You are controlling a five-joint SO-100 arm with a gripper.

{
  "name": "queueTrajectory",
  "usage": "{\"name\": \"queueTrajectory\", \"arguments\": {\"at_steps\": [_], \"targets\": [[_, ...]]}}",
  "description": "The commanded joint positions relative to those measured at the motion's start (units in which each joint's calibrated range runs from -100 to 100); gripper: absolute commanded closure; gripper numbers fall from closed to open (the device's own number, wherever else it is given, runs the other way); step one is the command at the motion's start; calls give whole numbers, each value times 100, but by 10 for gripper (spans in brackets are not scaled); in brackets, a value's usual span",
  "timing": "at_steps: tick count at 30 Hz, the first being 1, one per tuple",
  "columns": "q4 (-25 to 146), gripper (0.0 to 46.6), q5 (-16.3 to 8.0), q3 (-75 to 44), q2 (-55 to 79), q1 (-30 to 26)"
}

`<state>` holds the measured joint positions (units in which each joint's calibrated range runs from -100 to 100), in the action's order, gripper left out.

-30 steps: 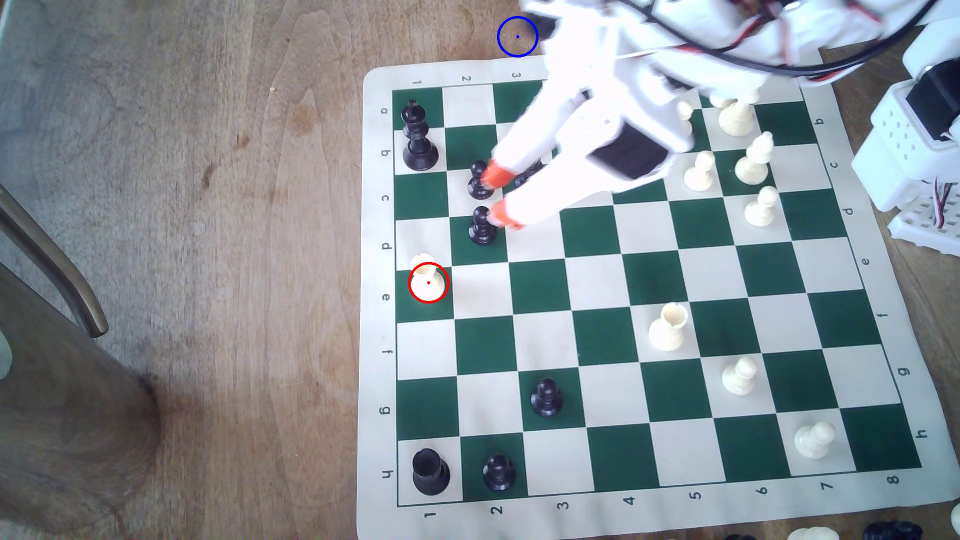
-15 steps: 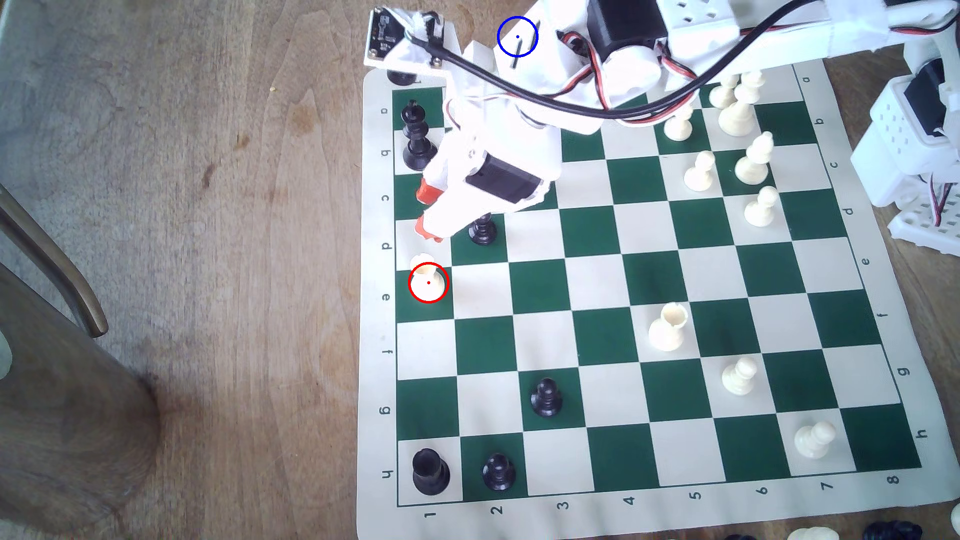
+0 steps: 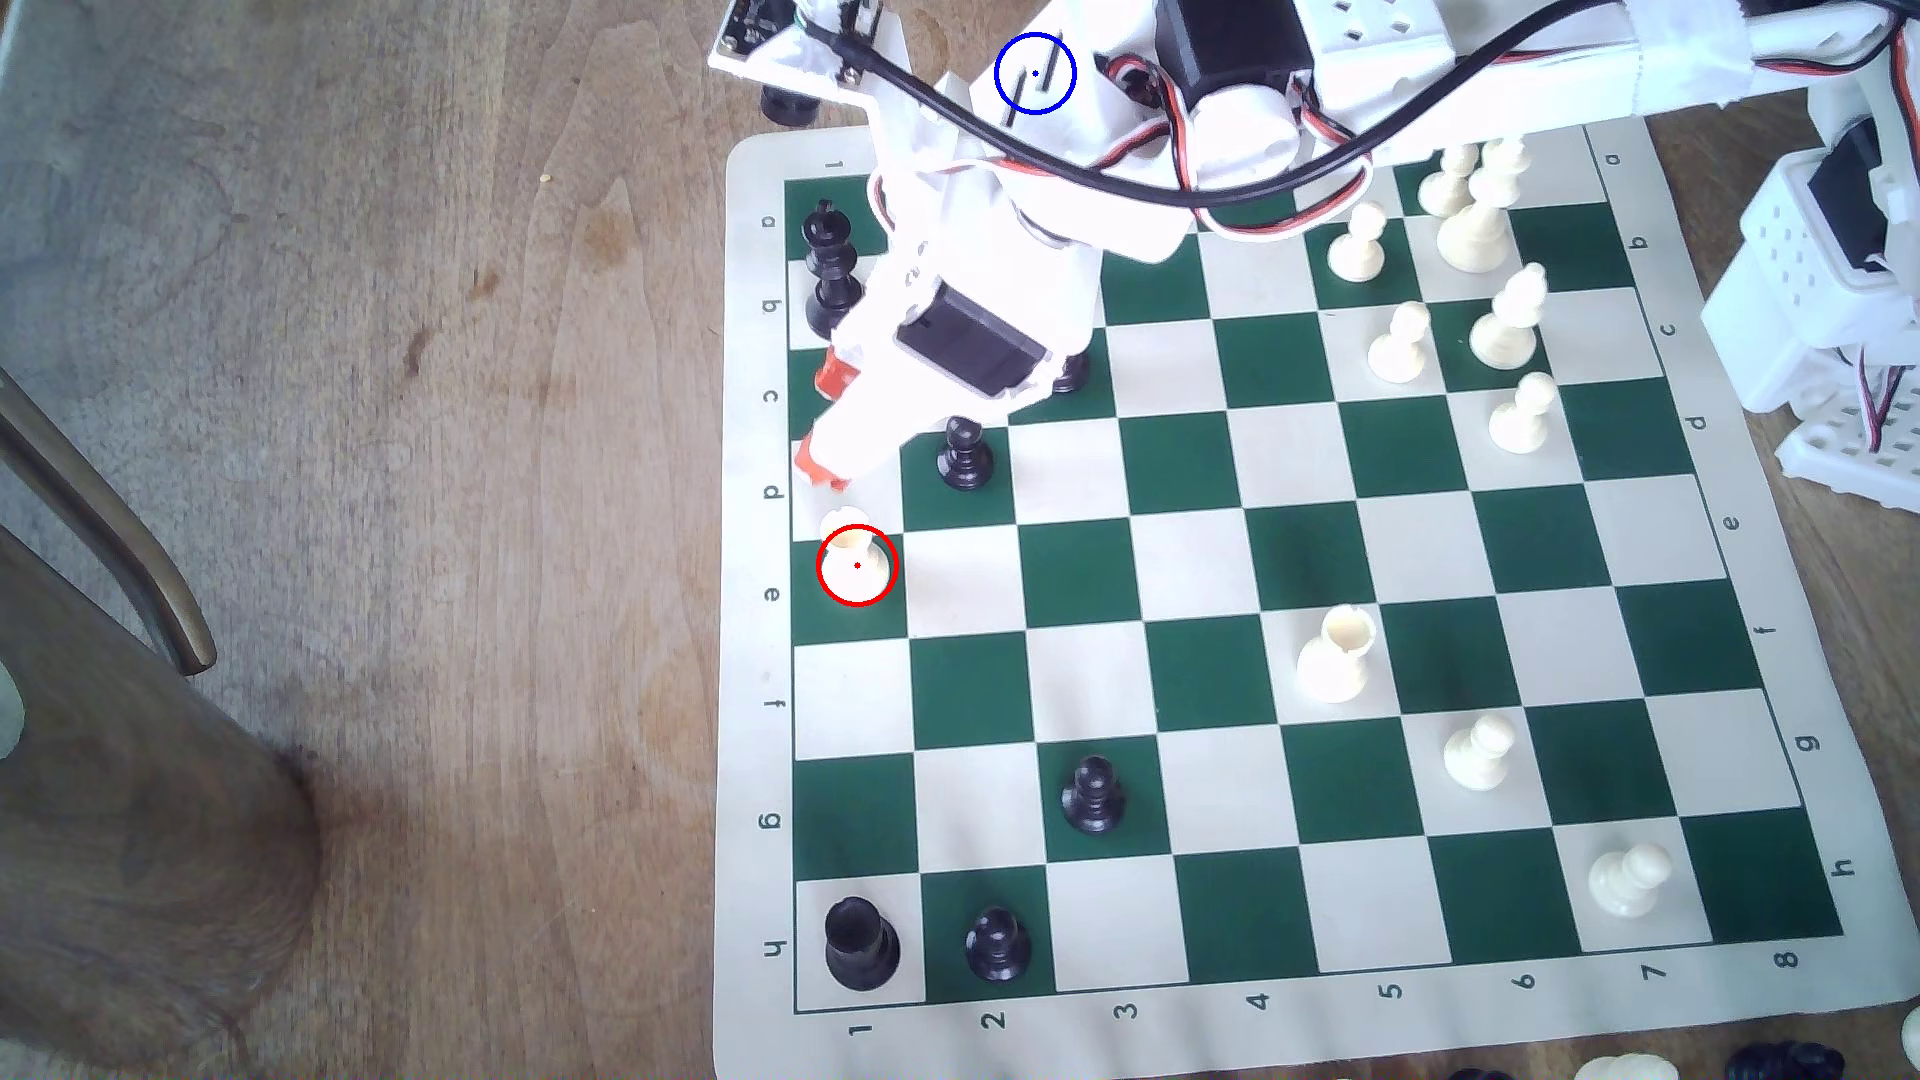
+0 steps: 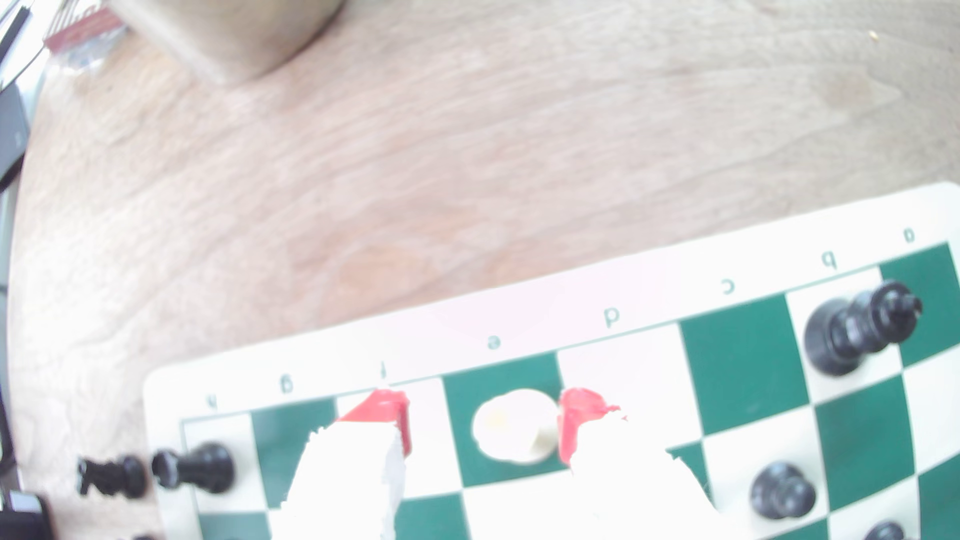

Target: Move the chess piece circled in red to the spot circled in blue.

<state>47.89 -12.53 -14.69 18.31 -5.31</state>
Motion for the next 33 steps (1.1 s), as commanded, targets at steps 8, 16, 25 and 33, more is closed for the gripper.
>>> {"name": "queueTrajectory", "arguments": {"at_steps": [8, 16, 25, 33], "targets": [[-489, 316, -59, 199, 130, -52], [-800, 281, -112, 480, 190, -60], [-1128, 268, -127, 825, 232, -67], [-1423, 272, -127, 1015, 385, -130]]}}
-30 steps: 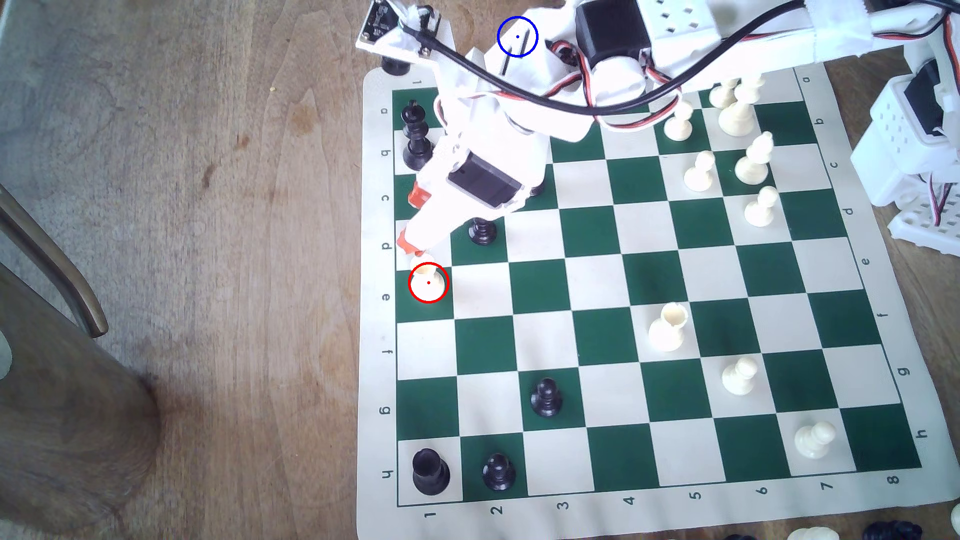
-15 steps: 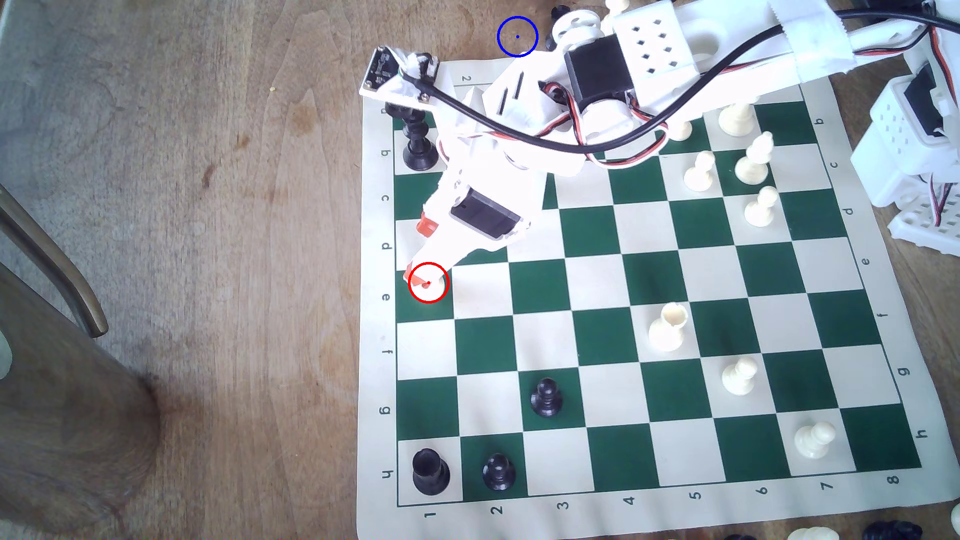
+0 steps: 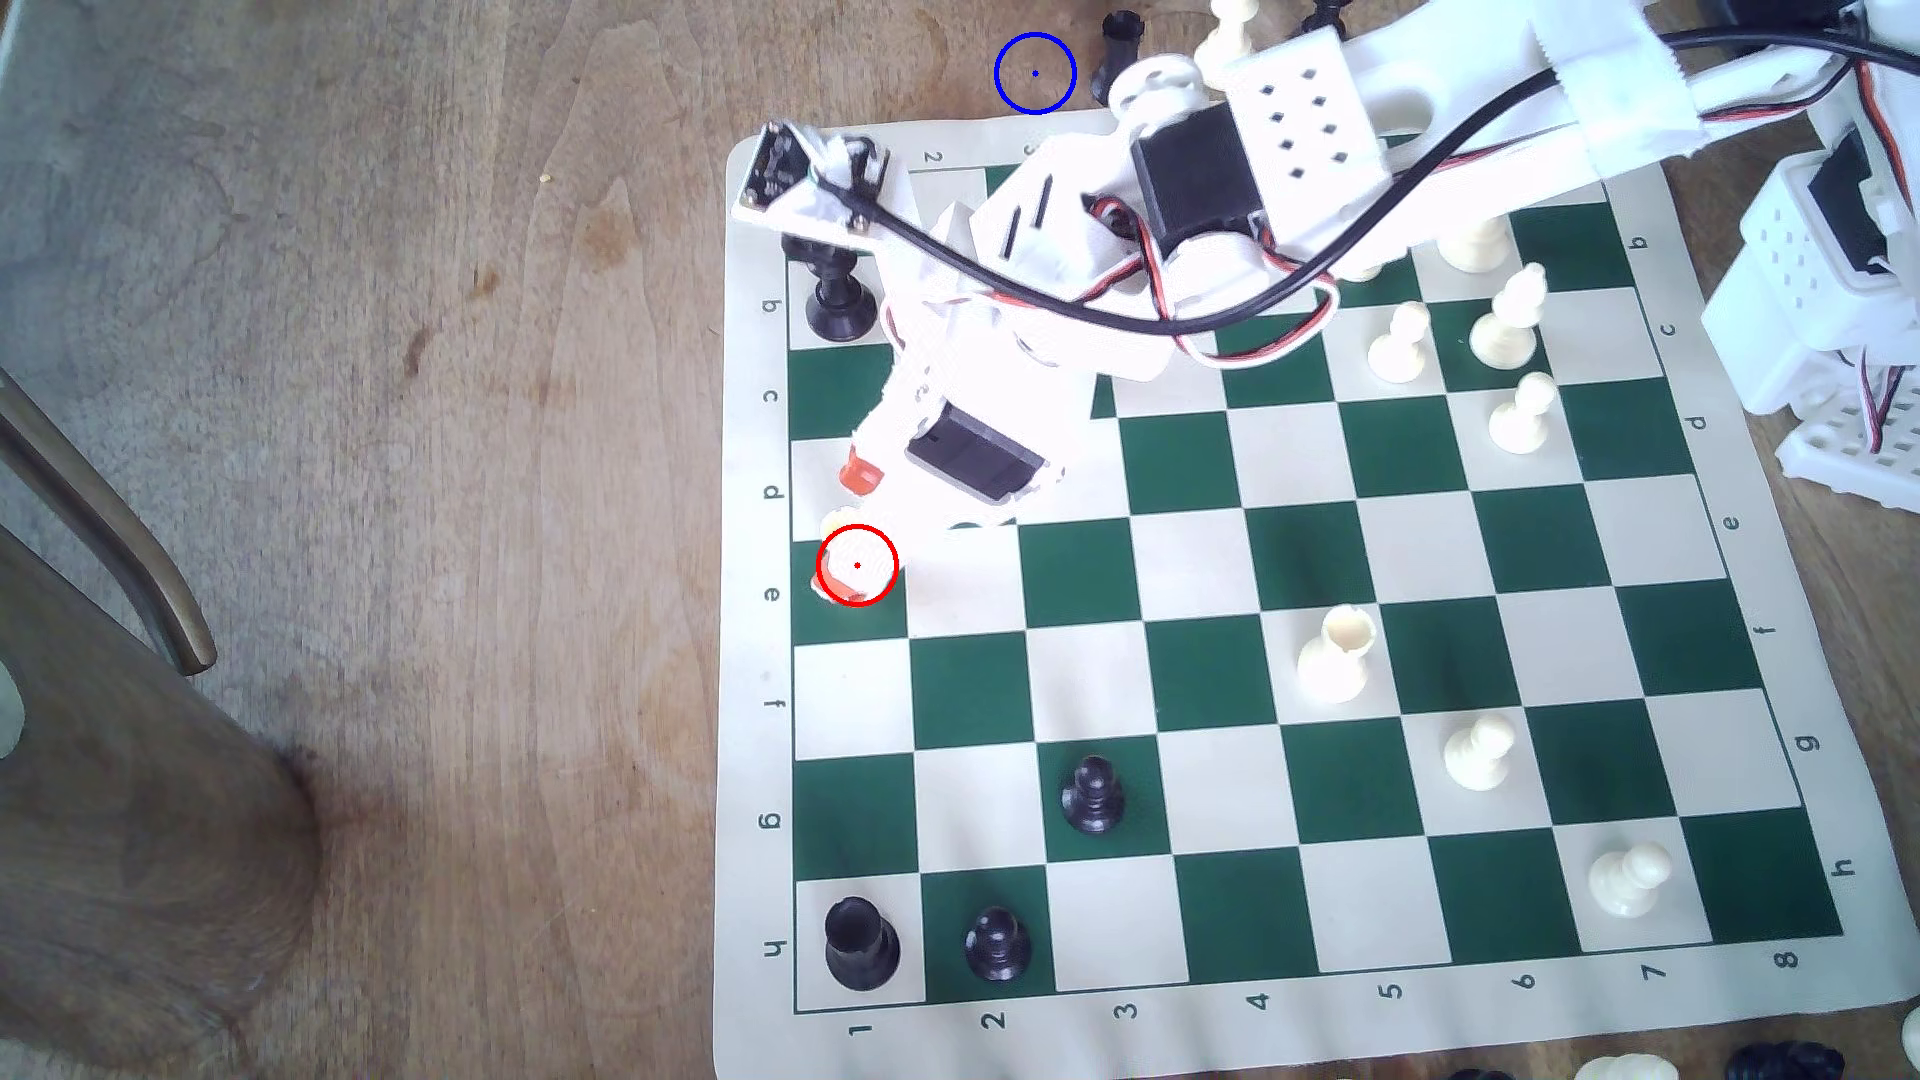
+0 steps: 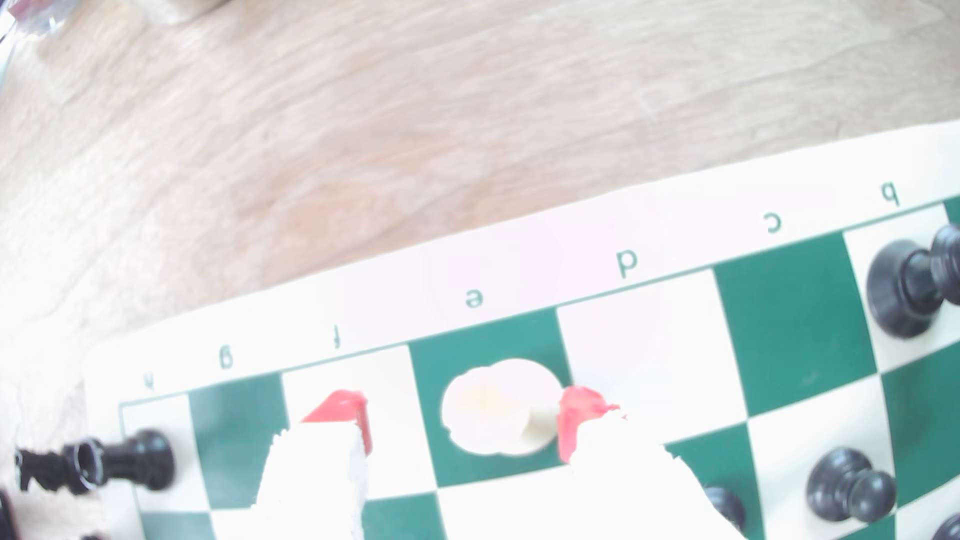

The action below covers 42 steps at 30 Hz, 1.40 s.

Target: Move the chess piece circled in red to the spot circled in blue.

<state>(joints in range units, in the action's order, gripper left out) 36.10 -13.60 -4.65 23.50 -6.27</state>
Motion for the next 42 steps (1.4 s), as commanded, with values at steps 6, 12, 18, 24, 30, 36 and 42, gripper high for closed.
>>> {"name": "queueTrajectory", "arguments": {"at_steps": [6, 12, 18, 24, 30, 36, 42], "targets": [[-366, 270, -5, 57, -58, 44], [-506, 283, -49, 57, -75, 13], [-555, 286, -68, 57, -92, -50], [-563, 301, -78, 57, -92, -73], [-661, 305, -88, 21, -58, -104], [-686, 311, -93, 3, -41, -128], [-686, 409, -63, 76, -16, -89]]}}
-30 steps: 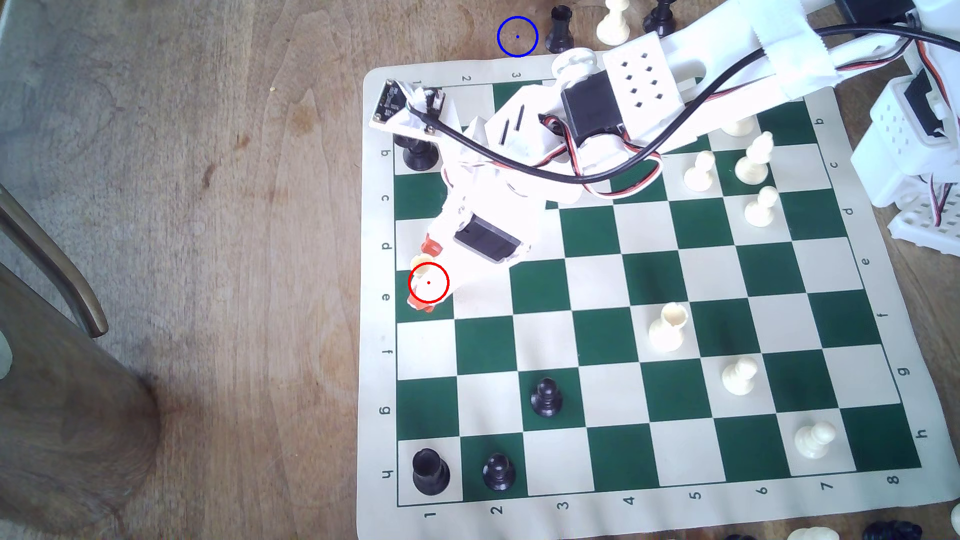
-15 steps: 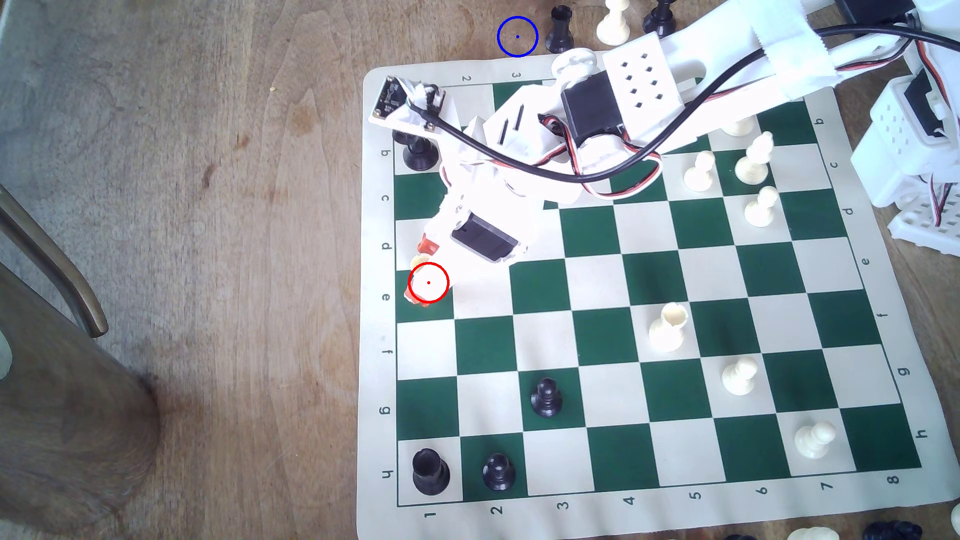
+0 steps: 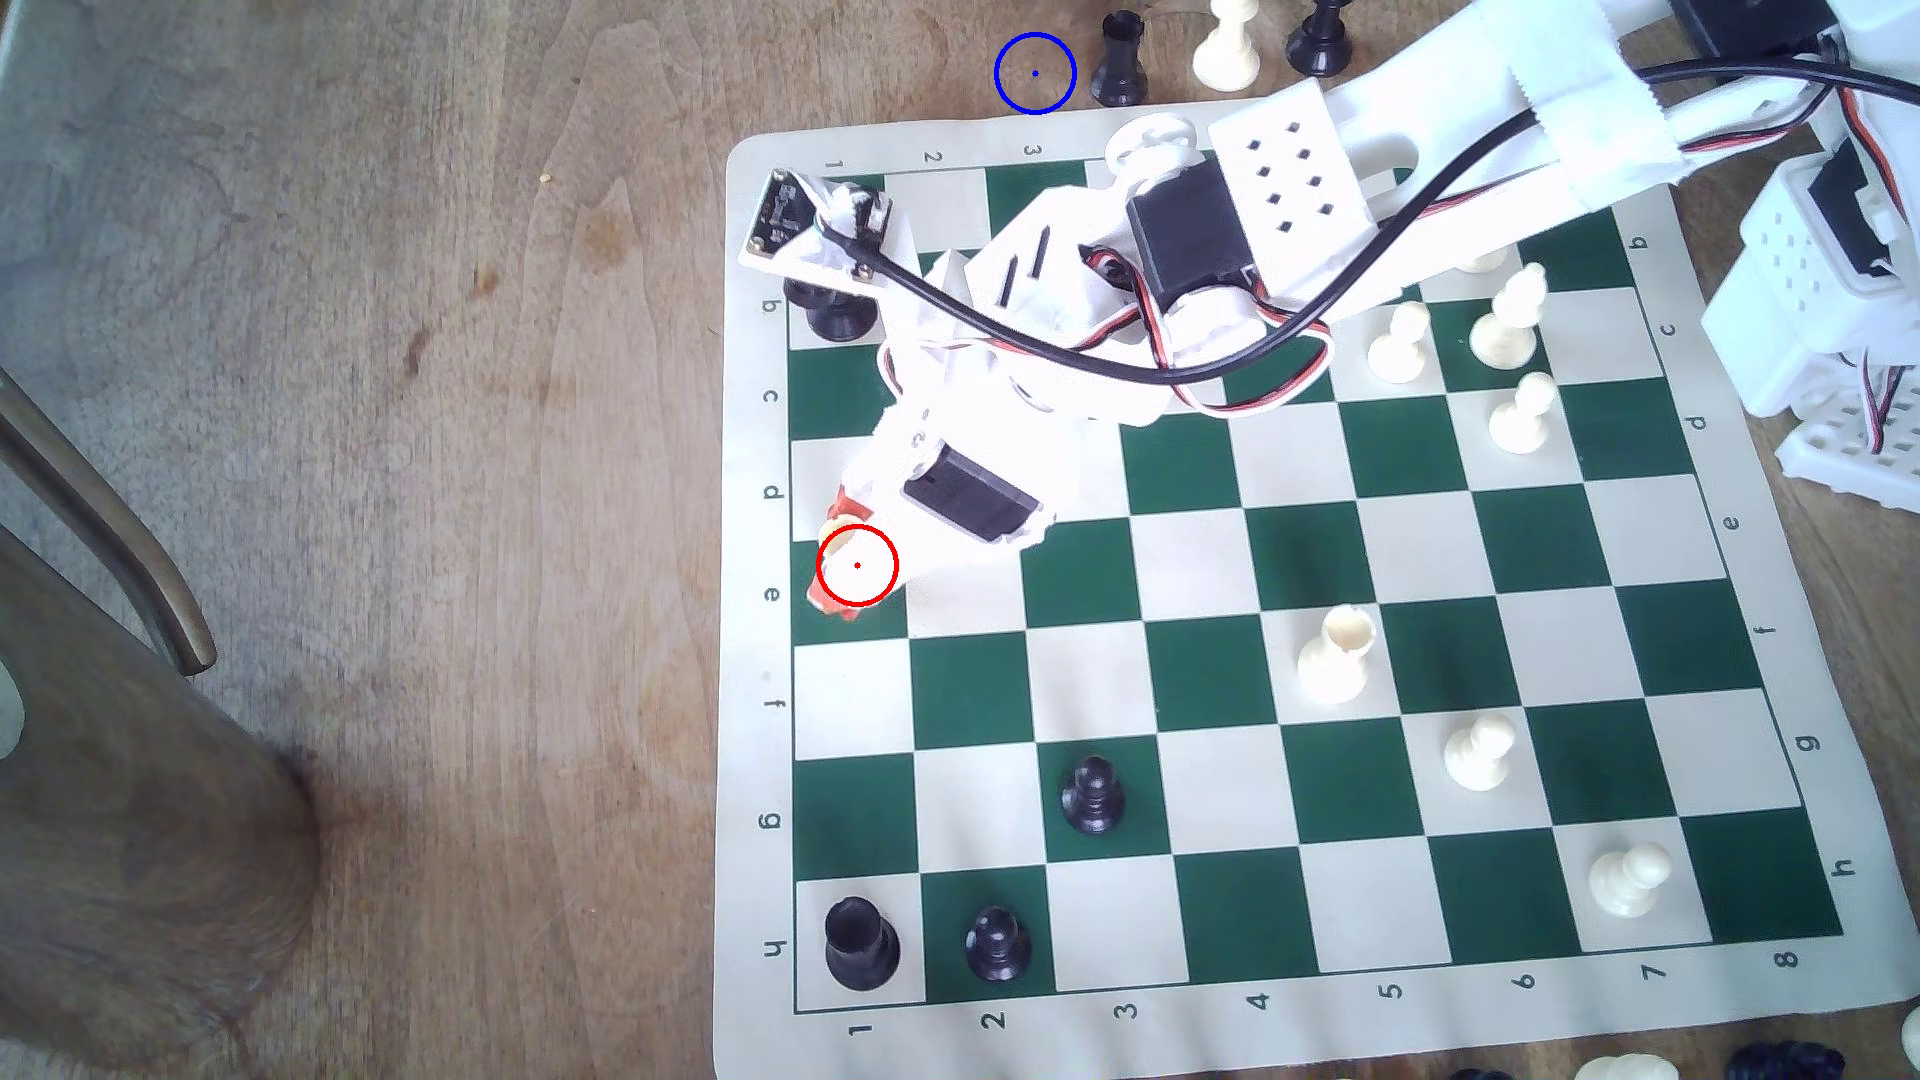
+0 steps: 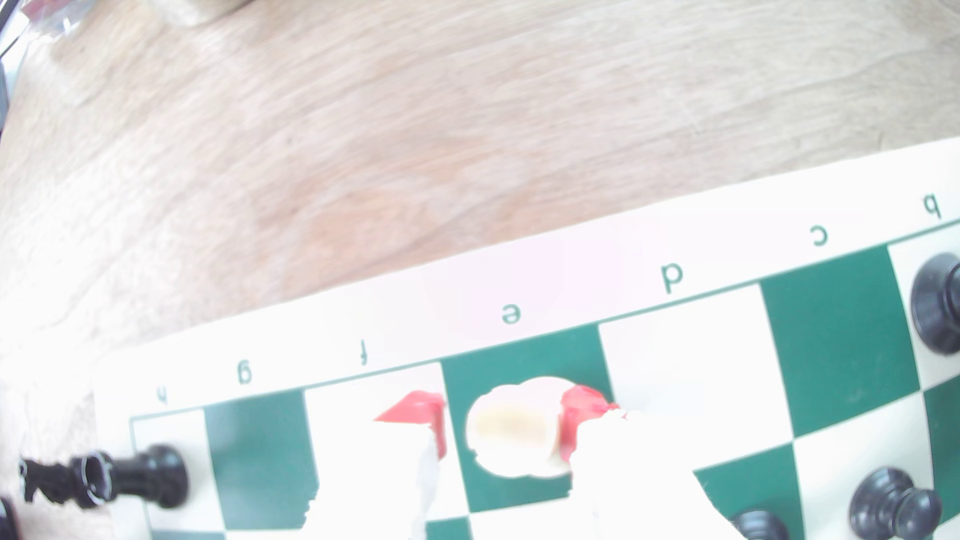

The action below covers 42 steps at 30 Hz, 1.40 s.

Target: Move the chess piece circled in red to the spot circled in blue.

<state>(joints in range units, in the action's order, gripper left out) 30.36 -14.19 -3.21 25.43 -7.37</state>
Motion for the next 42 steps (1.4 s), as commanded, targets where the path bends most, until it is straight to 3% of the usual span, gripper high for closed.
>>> {"name": "queueTrajectory", "arguments": {"at_steps": [1, 4, 12, 26, 30, 34, 36, 42], "targets": [[-112, 429, 0, -69, -200, 22], [-112, 456, 10, -51, -183, 6], [-63, 464, 24, -87, -259, -10], [1763, 464, 5, -1048, -2738, 640], [2001, 463, 205, -1048, -3154, 1187], [1952, 461, 381, -622, -3553, 2095], [1673, 461, 513, -6, -3757, 2611], [625, 460, 781, 1790, -3944, 3260]]}}
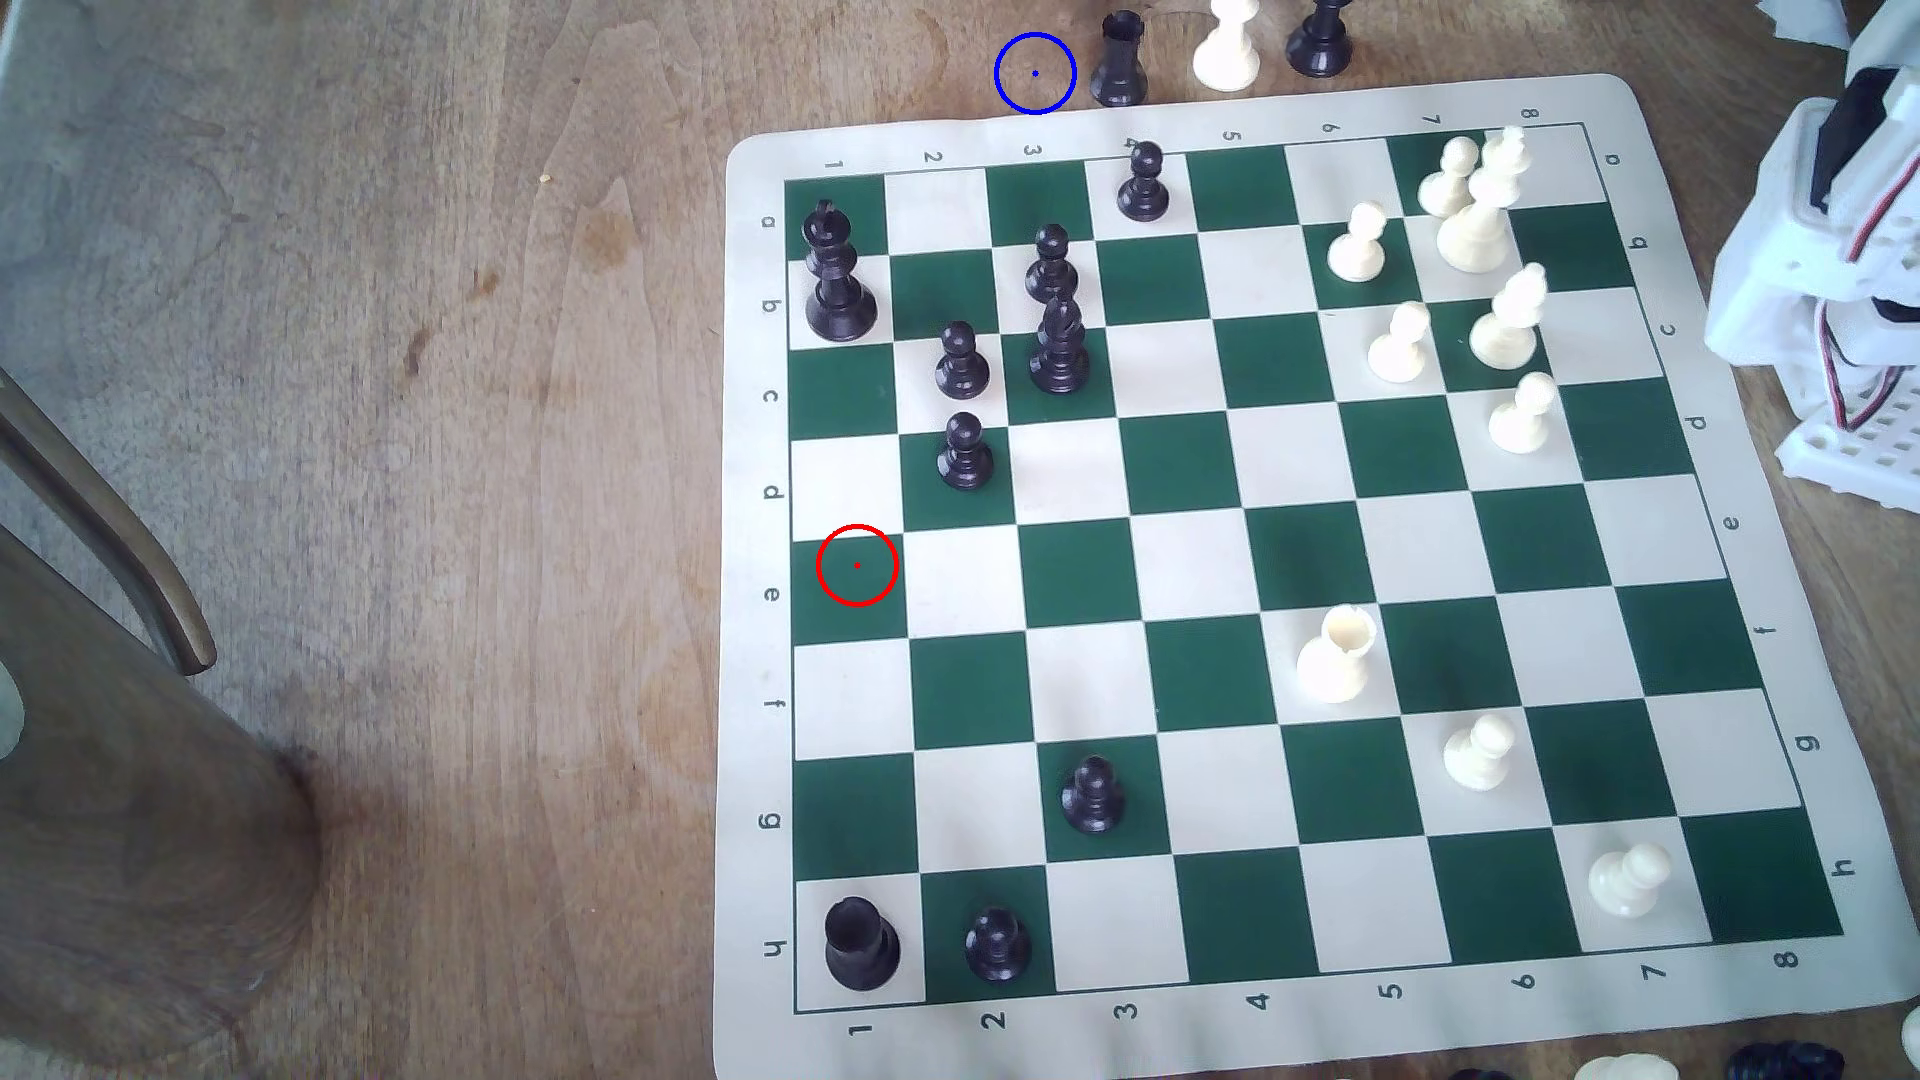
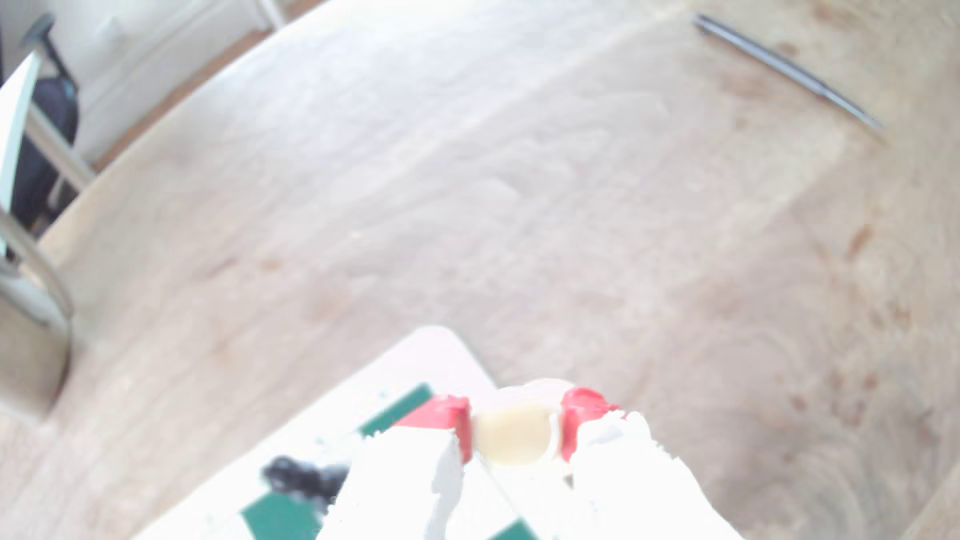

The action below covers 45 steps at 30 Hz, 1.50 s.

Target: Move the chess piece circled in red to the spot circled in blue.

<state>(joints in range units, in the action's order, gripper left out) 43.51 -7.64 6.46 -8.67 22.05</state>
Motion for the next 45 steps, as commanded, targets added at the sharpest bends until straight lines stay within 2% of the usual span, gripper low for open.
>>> {"name": "queueTrajectory", "arguments": {"at_steps": [1, 10, 26, 45], "targets": [[-837, 459, 132, 1013, -491, 349], [-1599, 460, 122, 1693, 112, 404], [-2434, 460, 93, 1602, 1427, 349], [-2754, 458, 88, 1593, 1852, 317]]}}
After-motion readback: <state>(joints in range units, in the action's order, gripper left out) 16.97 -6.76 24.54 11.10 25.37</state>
